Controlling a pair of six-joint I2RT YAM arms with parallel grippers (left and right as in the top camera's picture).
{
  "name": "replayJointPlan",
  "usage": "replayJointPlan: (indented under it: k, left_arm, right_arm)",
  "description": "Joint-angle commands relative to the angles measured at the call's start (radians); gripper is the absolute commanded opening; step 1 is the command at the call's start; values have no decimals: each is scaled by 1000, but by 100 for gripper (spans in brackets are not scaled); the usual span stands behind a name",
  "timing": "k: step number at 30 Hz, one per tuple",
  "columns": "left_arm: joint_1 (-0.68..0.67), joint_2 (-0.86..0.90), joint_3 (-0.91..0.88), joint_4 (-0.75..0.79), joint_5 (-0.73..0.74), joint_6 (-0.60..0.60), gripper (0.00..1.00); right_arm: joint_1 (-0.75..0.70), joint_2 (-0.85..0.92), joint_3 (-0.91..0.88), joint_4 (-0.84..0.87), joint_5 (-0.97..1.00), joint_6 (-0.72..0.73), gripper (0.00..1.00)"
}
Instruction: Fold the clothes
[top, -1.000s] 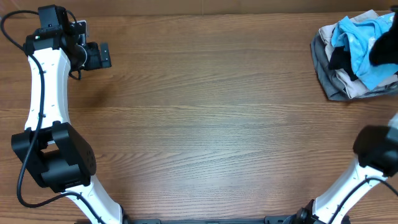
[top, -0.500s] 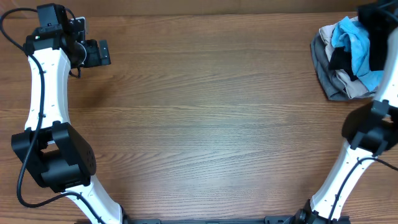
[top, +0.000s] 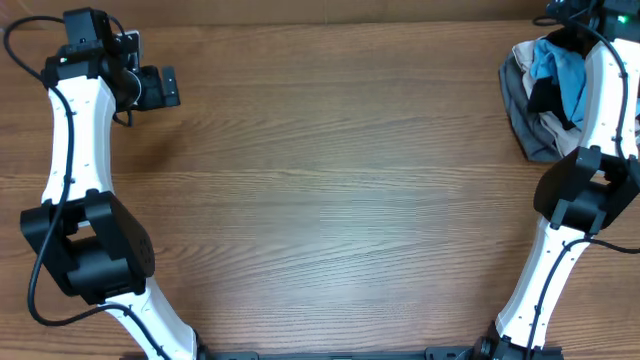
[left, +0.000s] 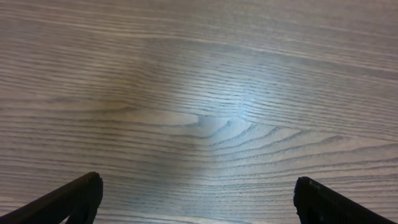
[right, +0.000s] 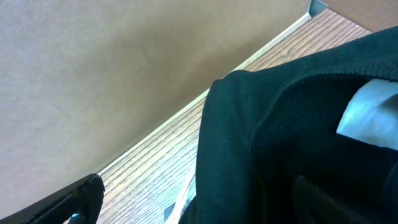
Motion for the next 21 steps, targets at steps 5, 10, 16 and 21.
replayJointPlan:
  k: [5,10,16,21]
  left_arm:
    - [-23,24,9,12,14,-21,100]
    - [-23,24,9,10,13,-21,100]
    - [-23,24,9,13,10,-21,100]
    - [-24,24,9,6,11,-21,100]
  right_arm:
    - [-8,-134,31,-32,-138,-36,100]
    - [-8,-241,31,-72,-221,-108,100]
    - [-38,-311,31,-116,-187,-122,100]
    - [-95,-303,27,-169,-162,-119,100]
